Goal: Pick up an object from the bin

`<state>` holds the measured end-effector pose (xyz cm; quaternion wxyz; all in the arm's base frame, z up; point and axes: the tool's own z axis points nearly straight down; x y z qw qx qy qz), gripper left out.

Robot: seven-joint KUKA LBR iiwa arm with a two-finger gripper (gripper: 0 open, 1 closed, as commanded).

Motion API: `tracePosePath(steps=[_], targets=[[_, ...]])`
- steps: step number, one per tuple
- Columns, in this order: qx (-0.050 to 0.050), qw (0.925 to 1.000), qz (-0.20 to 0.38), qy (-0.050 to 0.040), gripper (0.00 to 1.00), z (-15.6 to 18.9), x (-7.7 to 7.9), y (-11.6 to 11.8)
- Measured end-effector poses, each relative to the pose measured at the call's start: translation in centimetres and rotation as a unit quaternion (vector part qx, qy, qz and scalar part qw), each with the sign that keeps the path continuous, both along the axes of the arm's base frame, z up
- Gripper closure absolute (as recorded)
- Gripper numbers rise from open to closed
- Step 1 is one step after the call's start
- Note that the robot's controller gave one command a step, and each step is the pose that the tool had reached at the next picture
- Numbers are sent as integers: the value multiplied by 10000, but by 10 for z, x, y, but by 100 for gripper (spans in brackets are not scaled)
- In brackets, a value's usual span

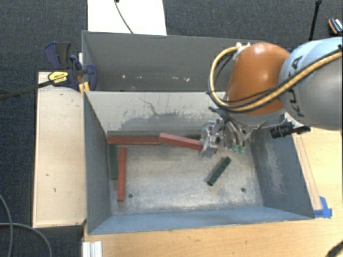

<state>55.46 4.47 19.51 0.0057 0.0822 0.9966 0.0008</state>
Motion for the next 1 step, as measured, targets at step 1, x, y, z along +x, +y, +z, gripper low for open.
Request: tracePosePath(steps=[1], targets=[[-6,9962,868,17,100,52,13,14]])
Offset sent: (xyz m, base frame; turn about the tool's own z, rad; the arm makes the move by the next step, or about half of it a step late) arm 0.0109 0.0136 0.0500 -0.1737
